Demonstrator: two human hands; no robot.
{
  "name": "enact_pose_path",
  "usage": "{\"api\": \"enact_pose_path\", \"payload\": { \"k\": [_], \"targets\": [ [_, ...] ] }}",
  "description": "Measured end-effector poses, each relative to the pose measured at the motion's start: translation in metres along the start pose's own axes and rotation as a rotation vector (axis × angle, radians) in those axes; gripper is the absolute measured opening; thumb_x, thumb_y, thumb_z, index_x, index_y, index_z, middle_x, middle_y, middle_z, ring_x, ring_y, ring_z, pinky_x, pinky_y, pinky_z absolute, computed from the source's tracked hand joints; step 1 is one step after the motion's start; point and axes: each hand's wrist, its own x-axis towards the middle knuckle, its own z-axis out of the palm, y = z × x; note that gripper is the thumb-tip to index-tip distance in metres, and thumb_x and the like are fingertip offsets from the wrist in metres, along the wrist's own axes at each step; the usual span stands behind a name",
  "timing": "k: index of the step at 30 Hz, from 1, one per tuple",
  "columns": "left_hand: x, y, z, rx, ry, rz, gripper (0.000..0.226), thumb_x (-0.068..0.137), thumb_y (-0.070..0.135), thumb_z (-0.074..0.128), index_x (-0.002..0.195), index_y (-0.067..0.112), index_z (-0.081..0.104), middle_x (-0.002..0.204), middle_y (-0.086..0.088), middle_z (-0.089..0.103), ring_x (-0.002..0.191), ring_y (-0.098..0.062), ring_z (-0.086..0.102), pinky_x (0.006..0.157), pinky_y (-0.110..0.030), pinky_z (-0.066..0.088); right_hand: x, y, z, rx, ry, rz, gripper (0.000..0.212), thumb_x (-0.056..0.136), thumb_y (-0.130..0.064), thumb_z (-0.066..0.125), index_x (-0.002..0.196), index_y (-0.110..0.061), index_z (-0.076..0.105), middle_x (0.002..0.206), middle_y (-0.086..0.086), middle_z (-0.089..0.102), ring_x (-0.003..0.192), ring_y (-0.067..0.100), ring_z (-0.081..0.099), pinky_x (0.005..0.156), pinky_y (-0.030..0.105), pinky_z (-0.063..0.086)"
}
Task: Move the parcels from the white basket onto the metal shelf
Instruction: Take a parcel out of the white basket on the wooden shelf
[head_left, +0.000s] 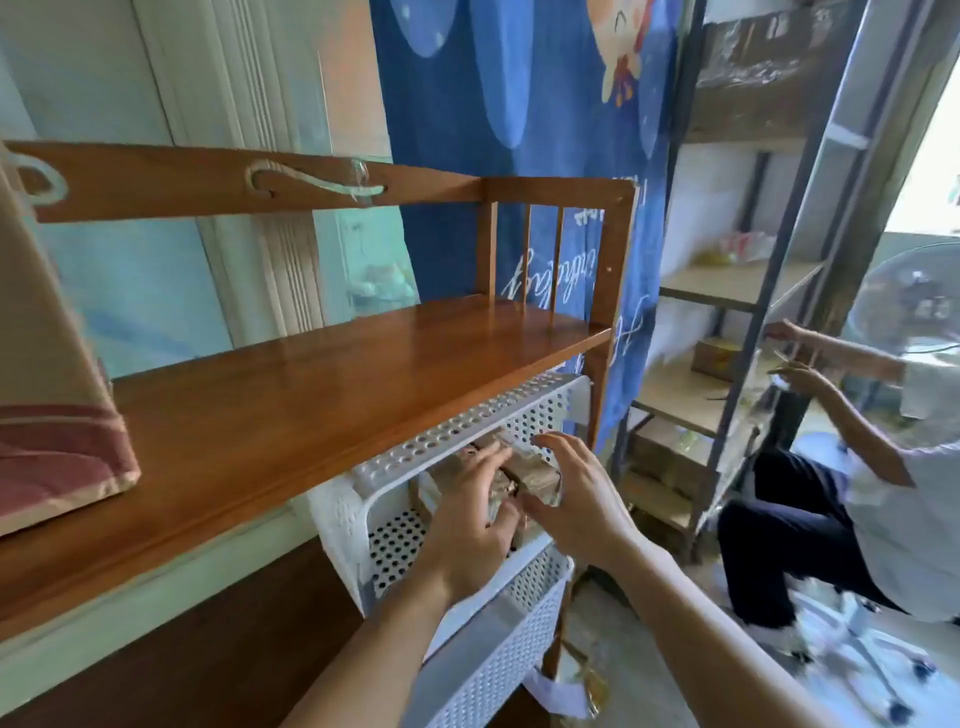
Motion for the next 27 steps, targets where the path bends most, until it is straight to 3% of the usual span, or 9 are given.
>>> {"api": "enact_pose_path", "payload": {
  "k": [3,6,9,14,19,21,23,25,27],
  "targets": [
    [0.019,-0.007,0.005,0.060,0.005,-0.055,0.055,0.100,0.017,0.049,0.154,0.018,0.036,0.164,0.004,0.031,0.152,-0.012,0.025,0.115,-0.018,0.015,0.027,0.014,0.020,-0.132,-0.103,0.098,0.063,0.079,-0.039,0.069,0.138,-0.027,0.051,0.142,0.004,0.050,0.130,0.031,0.051,0.104,0.042,0.046],
    [0.029,-0.016,0.012,0.106,-0.082,-0.180,0.057,0.101,0.021,0.048,0.155,0.015,0.034,0.165,-0.001,0.030,0.152,-0.015,0.026,0.118,-0.023,0.017,0.041,0.021,0.039,-0.142,-0.203,0.174,0.048,0.074,-0.037,0.059,0.120,-0.026,0.055,0.123,0.009,0.058,0.115,0.038,0.059,0.088,0.041,0.050],
    [0.031,-0.026,0.016,0.142,-0.137,-0.217,0.057,0.100,0.022,0.048,0.155,0.013,0.036,0.164,-0.003,0.033,0.150,-0.017,0.030,0.119,-0.026,0.021,0.043,0.029,0.049,-0.093,-0.140,0.192,0.038,0.072,-0.026,0.060,0.110,-0.024,0.051,0.111,0.011,0.063,0.104,0.038,0.062,0.078,0.037,0.049],
    [0.020,-0.023,0.012,0.098,-0.098,-0.195,0.058,0.100,0.020,0.049,0.155,0.015,0.033,0.163,0.000,0.032,0.149,-0.014,0.030,0.115,-0.021,0.021,0.005,0.026,0.012,-0.044,0.038,0.231,0.047,0.069,-0.037,0.068,0.113,-0.027,0.054,0.111,0.007,0.059,0.100,0.032,0.059,0.081,0.040,0.053],
    [-0.009,0.001,0.007,-0.050,0.025,-0.150,0.057,0.101,0.023,0.051,0.155,0.022,0.033,0.159,0.000,0.040,0.145,-0.017,0.039,0.117,-0.031,0.029,-0.076,0.013,-0.050,0.080,0.226,0.238,0.046,0.067,-0.029,0.080,0.107,-0.031,0.058,0.113,-0.003,0.058,0.100,0.025,0.056,0.086,0.044,0.051],
    [-0.031,0.017,0.005,-0.143,0.061,-0.133,0.059,0.103,0.027,0.050,0.157,0.026,0.028,0.162,0.004,0.034,0.147,-0.012,0.033,0.114,-0.026,0.025,-0.114,0.000,-0.070,0.155,0.297,0.223,0.043,0.064,-0.030,0.073,0.105,-0.031,0.059,0.108,0.000,0.063,0.091,0.024,0.058,0.076,0.037,0.053],
    [-0.057,0.035,0.001,-0.239,0.054,-0.109,0.060,0.104,0.029,0.050,0.158,0.030,0.023,0.164,0.007,0.030,0.145,-0.005,0.030,0.109,-0.021,0.025,-0.147,-0.021,-0.087,0.264,0.309,0.201,0.039,0.065,-0.026,0.065,0.104,-0.027,0.061,0.096,0.001,0.065,0.078,0.016,0.059,0.060,0.015,0.050],
    [-0.088,0.048,-0.011,-0.322,0.054,-0.079,0.062,0.104,0.030,0.051,0.158,0.032,0.021,0.160,0.008,0.037,0.141,-0.005,0.036,0.108,-0.018,0.030,-0.175,-0.047,-0.096,0.408,0.276,0.171,0.035,0.068,-0.018,0.059,0.103,-0.025,0.061,0.086,-0.006,0.065,0.070,0.006,0.061,0.052,0.014,0.050],
    [-0.126,0.056,-0.035,-0.330,0.100,-0.056,0.060,0.102,0.033,0.053,0.155,0.038,0.025,0.151,0.010,0.048,0.138,-0.011,0.047,0.113,-0.029,0.038,-0.198,-0.075,-0.096,0.492,0.270,0.131,0.033,0.071,-0.015,0.056,0.102,-0.024,0.061,0.080,-0.009,0.067,0.067,0.000,0.061,0.051,0.016,0.050]
  ]
}}
